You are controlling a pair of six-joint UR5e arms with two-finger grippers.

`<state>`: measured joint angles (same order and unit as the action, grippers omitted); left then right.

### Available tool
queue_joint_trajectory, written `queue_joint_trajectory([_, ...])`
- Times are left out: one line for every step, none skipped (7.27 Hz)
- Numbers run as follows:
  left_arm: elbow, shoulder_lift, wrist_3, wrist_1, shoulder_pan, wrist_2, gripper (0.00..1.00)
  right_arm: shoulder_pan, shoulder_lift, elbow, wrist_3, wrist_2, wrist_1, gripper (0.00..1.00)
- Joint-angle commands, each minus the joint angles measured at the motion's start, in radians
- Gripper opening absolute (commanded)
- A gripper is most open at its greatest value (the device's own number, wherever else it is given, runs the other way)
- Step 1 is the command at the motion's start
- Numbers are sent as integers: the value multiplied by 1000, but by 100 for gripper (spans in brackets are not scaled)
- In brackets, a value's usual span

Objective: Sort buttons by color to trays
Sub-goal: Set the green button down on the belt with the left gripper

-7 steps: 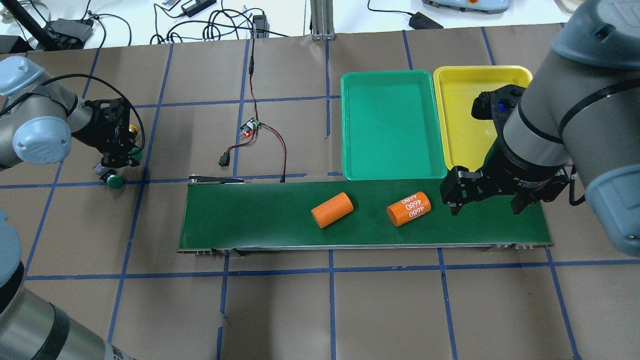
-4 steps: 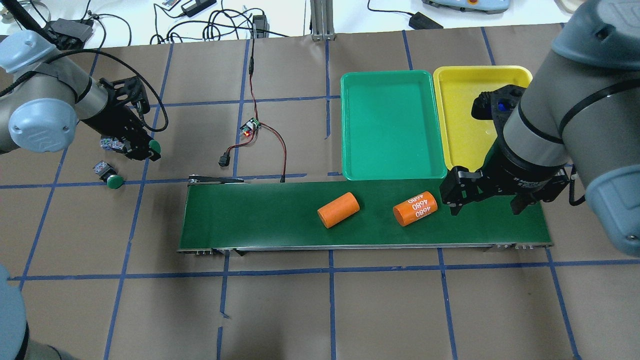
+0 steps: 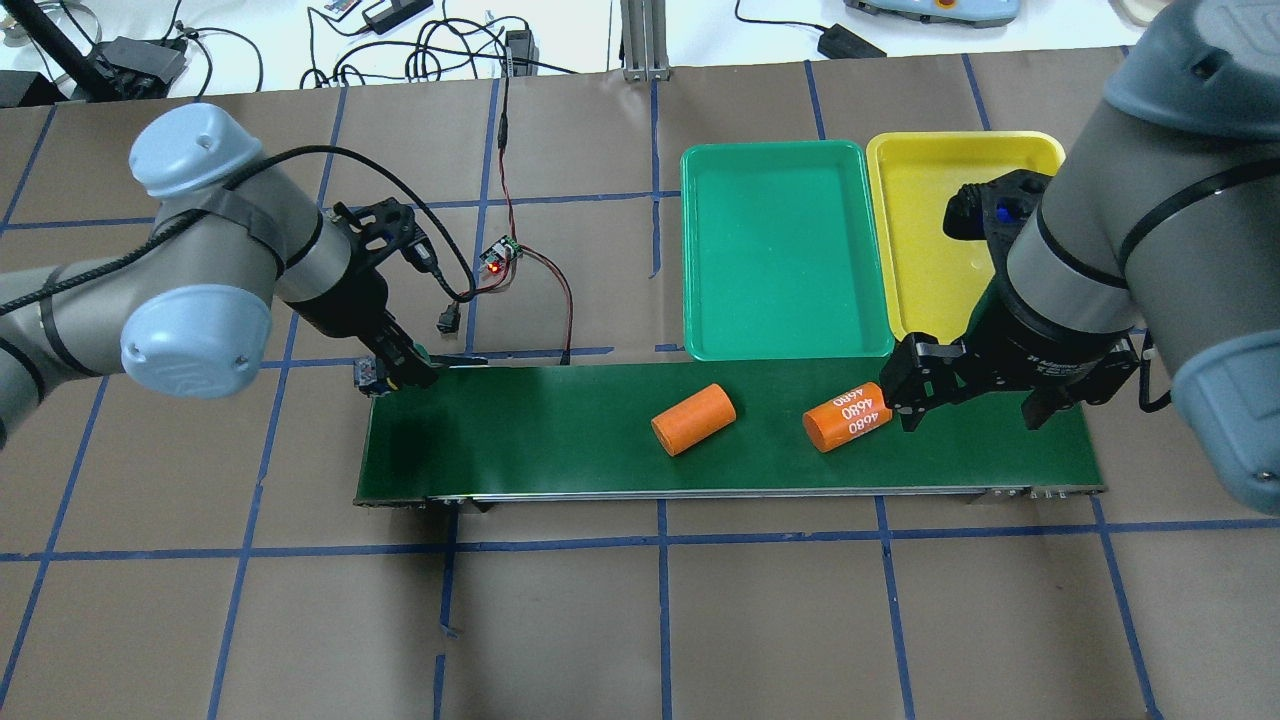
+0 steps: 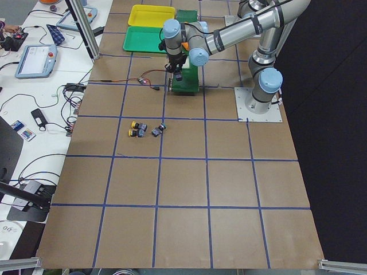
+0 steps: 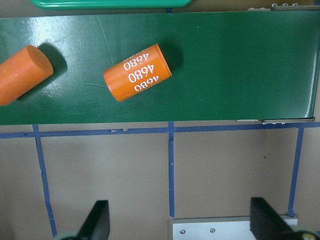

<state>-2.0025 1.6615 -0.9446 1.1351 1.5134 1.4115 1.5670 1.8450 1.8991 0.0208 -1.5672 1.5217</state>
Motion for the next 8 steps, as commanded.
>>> queue_joint_trajectory([-108, -11, 90, -142, 89, 3, 26, -1, 0, 0, -1, 1, 0, 100])
queue_joint_trajectory([-146, -2, 93, -196, 102, 3, 39, 1, -1, 0, -1, -1, 0, 100])
queue_joint_trajectory([-154, 10, 105, -213, 106, 1, 98, -1, -3, 8, -1, -1, 0, 100])
queue_joint_trajectory([-142, -8, 186, -215, 106, 9, 100, 1, -3, 18, -1, -2, 2, 100])
queue_joint_trajectory([-98, -23, 228, -184, 103, 24, 100, 1, -3, 20, -1, -2, 2, 100])
queue_joint_trajectory([-41, -20, 233, -104, 96, 35, 100, -1, -3, 20, 1, -1, 2, 100])
queue_joint_trajectory([32, -20, 256, -22, 67, 37, 100, 1, -3, 20, -1, -2, 2, 100])
queue_joint_trajectory([104, 3, 260, 76, -25, 93, 100, -1, -3, 20, 1, -2, 2, 100])
